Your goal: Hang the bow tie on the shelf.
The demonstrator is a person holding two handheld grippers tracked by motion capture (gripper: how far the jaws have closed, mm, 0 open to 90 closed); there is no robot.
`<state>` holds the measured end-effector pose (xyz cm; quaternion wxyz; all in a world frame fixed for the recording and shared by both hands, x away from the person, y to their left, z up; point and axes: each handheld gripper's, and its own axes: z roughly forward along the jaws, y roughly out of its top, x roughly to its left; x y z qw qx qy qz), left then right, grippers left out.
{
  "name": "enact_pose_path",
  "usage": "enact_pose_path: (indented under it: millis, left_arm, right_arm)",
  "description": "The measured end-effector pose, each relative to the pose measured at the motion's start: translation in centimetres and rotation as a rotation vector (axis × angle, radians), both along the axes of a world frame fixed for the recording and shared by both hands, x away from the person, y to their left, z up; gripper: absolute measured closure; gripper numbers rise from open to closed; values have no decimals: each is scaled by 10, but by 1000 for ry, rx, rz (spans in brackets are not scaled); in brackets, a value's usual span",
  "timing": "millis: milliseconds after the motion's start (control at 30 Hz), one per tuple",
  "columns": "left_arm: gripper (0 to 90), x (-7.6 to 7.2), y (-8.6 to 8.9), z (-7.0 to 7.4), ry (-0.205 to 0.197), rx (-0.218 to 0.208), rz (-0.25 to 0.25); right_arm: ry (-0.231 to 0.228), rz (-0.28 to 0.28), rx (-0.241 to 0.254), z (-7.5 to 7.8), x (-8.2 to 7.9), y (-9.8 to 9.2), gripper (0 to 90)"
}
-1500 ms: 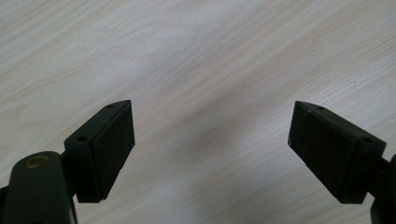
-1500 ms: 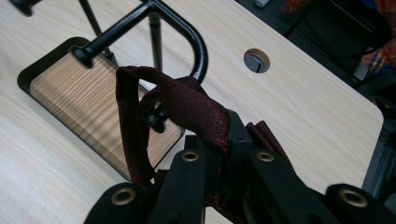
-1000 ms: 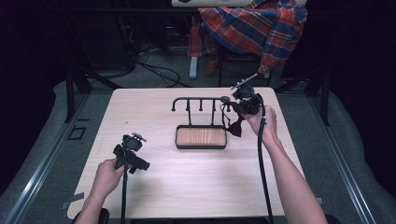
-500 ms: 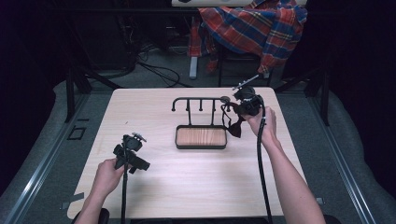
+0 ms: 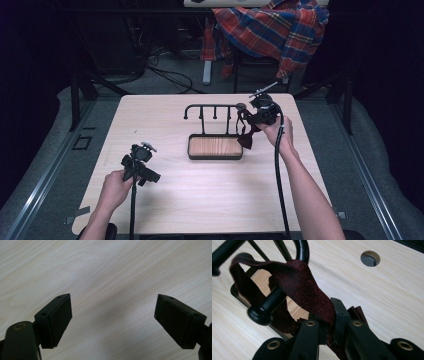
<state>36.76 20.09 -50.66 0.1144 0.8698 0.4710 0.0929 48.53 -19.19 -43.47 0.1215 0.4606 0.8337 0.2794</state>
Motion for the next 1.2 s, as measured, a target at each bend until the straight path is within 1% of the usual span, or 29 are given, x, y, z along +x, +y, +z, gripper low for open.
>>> enact_pose_path:
  millis: [33, 167, 233, 333, 400, 567, 667, 733, 800, 867, 933, 1033, 1100, 1133, 1167, 1200]
  left_arm:
    - [147, 0, 0, 0, -1, 0, 0]
    - [147, 0, -1, 0, -3, -2, 2]
    - [147, 0, 0, 0, -3, 0, 0]
    - [147, 0, 0, 0, -3, -1, 1]
    - [147, 0, 0, 0, -3, -1, 0]
    - [147, 0, 0, 0, -3, -1, 1]
    - [147, 0, -1, 0, -3, 2, -4]
    - [147, 0, -1, 0, -2, 2, -4]
    - [147, 0, -1, 0, -1, 2, -4]
    - [147, 0, -1, 0, -2, 2, -4]
    - [147, 0, -1, 0, -3, 2, -3]
    - [147, 0, -1, 0, -1, 3, -5]
    - [147, 0, -1, 0, -2, 3, -5]
    - [147, 0, -1, 0, -2, 2, -5]
    - [147, 0, -1, 0, -3, 3, -4]
    - [147, 0, -1, 0, -3, 3, -4]
  right_arm:
    - [3, -1, -9, 0, 1, -1, 847]
    - [16, -6, 9, -3, 2, -3, 843]
    - [14, -10, 20, -5, 3, -3, 842]
    - [24, -11, 13, -7, 4, -4, 840]
    - [25, -16, 23, -9, 4, -4, 837]
    - [40, -16, 17, -13, 4, -5, 828]
    - [50, -20, 31, -16, 3, -7, 809]
    - [55, -11, 37, -18, 3, -9, 801]
    - [54, -16, 52, -20, 2, -9, 795]
    - [63, -6, 45, -21, 2, -10, 783]
    - [65, -4, 58, -23, 1, -9, 762]
    - [69, 4, 55, -24, 1, -9, 756]
    - [72, 12, 64, -25, 0, -8, 725]
    - [73, 20, 55, -24, 0, -8, 715]
    - [70, 19, 66, -24, -1, -7, 699]
    - [69, 29, 63, -23, -1, -6, 685]
